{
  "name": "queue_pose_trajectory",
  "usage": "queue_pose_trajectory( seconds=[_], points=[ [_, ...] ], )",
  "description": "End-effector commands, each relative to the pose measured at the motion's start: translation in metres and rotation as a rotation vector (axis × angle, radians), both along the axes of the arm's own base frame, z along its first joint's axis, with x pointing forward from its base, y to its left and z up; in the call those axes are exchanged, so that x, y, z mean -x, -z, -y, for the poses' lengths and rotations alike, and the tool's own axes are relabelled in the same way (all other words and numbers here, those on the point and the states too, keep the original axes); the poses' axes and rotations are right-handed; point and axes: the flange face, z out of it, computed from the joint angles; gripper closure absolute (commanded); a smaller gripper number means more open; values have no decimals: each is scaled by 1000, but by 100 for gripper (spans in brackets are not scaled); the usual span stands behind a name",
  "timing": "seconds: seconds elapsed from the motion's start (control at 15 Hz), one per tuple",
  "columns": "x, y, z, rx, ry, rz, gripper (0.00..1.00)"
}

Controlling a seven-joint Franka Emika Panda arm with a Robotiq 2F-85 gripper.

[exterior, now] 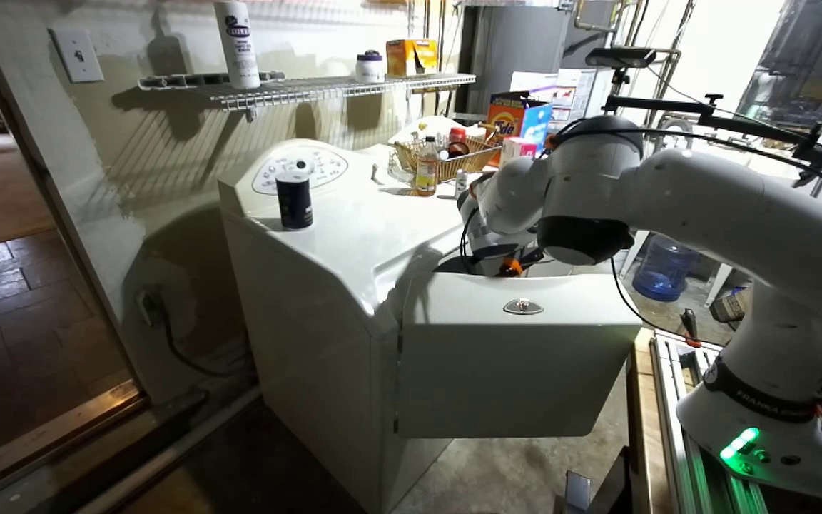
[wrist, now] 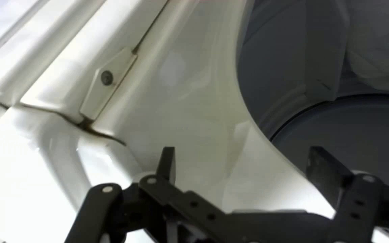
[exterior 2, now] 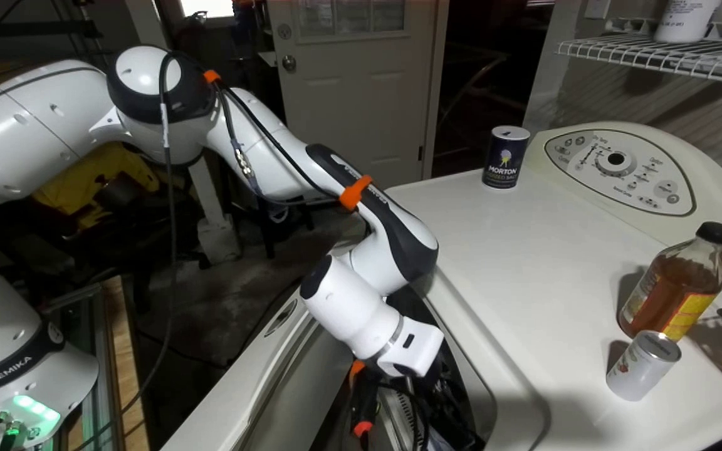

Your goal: Put the light blue cloth in the washing machine on the left

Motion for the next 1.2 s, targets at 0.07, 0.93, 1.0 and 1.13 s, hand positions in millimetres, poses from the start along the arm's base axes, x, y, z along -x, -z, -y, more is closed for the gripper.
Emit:
queue_pose_trajectory(
  seconds=[0.07,0.93,1.0,1.13],
  points=[
    [24,-42,-36,106,-138,-167,0],
    [21,-138,-132,61,-413,-184,0],
    [18,-147,-140,58,-428,-179,0],
    [12,-165,-151,57,-462,-184,0]
  ],
)
